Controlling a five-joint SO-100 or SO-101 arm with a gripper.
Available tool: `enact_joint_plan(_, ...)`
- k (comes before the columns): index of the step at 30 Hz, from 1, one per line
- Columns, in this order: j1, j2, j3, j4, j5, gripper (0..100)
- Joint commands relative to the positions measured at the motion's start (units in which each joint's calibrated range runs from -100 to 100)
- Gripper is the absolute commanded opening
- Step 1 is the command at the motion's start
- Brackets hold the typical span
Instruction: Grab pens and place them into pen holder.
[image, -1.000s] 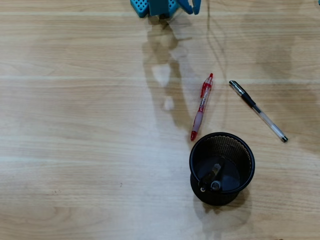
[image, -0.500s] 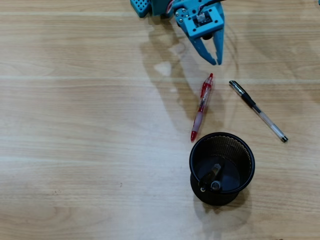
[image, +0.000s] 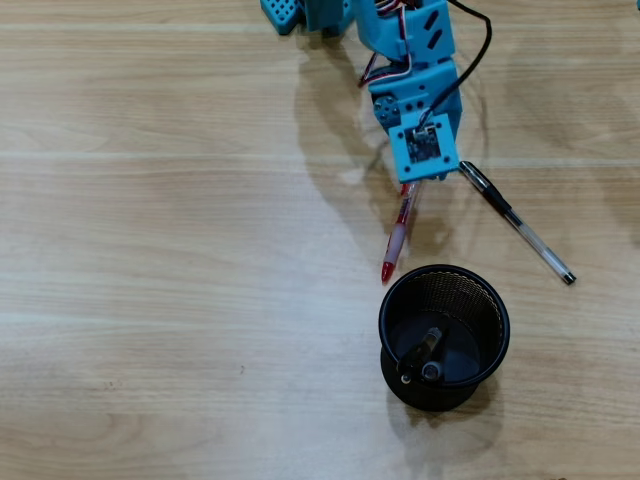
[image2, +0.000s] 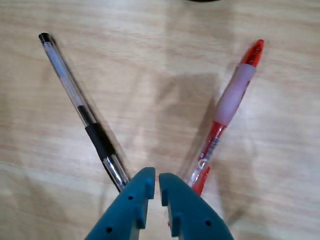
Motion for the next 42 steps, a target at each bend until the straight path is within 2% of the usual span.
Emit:
enact_joint_plan(1,1.1,3.8,-15.7,14.3,-0.2,2)
enact_joint_plan(10,2.7,12.6,-23.3,20.1,-0.1,2)
enact_joint_plan(18,4.5,16.2,-23.6,19.4,-0.1,3)
enact_joint_plan(23,4.3,17.9,-23.7,19.2,-0.2,12)
enact_joint_plan(42,2.7,30.1,-31.3,19.1,-0.4,13)
